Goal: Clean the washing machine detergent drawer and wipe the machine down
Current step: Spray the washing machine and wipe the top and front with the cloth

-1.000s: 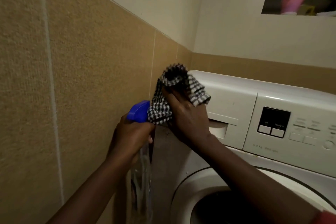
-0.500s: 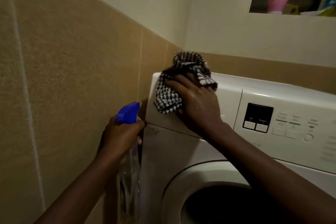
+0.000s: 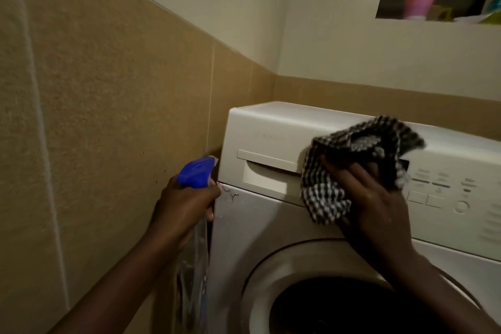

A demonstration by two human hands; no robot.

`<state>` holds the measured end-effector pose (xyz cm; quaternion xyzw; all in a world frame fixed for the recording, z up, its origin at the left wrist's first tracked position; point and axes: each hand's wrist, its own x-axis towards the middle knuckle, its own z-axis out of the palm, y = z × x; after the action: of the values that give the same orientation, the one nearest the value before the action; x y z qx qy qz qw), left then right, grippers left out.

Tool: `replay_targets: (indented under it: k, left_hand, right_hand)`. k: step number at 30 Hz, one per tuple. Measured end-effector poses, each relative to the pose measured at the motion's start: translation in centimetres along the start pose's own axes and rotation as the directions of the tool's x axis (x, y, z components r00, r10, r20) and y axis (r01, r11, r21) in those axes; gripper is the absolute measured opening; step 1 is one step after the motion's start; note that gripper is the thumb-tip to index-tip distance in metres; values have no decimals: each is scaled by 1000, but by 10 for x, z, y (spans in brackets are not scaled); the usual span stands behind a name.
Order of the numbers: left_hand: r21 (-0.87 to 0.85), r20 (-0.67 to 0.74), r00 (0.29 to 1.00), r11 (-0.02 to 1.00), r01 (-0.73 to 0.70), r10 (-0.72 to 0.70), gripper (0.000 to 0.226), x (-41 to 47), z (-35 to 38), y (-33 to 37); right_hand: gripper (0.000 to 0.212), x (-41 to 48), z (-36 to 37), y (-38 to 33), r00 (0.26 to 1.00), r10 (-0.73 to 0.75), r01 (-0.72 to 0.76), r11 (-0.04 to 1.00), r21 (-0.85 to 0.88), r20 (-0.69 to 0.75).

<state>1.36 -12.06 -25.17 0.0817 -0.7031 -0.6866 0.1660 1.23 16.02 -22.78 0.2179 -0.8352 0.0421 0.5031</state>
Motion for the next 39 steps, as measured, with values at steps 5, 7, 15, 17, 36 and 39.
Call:
replay_targets:
  k: [5,7,15,17,36,39]
  left_hand:
    - [-3,-1,1000,1000,-4,4,15,0,-1,0]
    - [-12,16,1000,1000,12,-12,19,0,-1,0]
    - [-33,-6,1000,999,5,-5,31,-2,1,3]
    - [-77,-8,1000,997,10,-11,49,-1,1,5]
    - [-30,199,977,997,-77,82,8,-38,37,18]
    - [-40,275,956,995,-93,101,14,-48,56,29]
  right_hand:
    - [58,-48,18,-15,999,-37,37,999,11,9]
    - [52,-44,29,-26,998,-62,62,997,37,20]
    - [34,8,73,-78,982,-174,164,977,134,66]
    - [36,21,83,-90,968,-247,237,957,165,42]
    - [20,-45,9,-24,990,-121,108,980,166,67]
    - [27,-49,-14,-15,998,-55,60,982,179,-37]
